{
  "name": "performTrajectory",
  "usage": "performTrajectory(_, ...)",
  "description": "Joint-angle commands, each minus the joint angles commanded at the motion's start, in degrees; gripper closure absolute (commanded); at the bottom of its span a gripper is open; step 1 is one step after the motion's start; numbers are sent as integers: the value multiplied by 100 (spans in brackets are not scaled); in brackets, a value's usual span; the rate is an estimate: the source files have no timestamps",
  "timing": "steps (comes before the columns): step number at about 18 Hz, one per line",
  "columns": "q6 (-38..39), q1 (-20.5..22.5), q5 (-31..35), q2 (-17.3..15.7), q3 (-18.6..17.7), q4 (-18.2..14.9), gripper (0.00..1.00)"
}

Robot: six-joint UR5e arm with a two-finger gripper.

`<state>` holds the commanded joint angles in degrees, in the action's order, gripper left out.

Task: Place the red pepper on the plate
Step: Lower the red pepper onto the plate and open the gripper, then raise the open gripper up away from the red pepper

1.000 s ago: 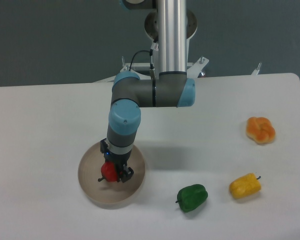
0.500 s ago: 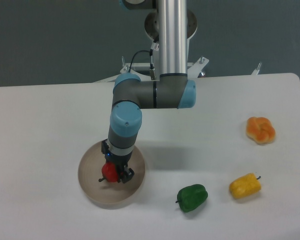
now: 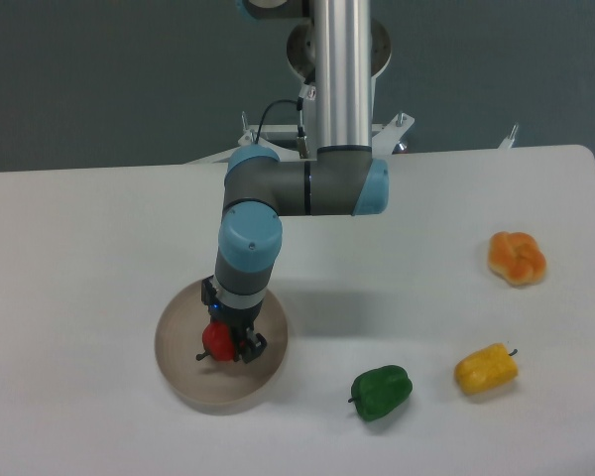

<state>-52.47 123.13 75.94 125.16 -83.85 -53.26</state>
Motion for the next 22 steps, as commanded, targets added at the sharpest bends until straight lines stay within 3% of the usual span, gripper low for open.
performTrajectory(10,-9,79,-9,-105,-35,-9,24)
performTrajectory(16,-9,70,-9,-106,-44,-9,24)
performTrajectory(22,0,79,-9,-141,-70,-9,12)
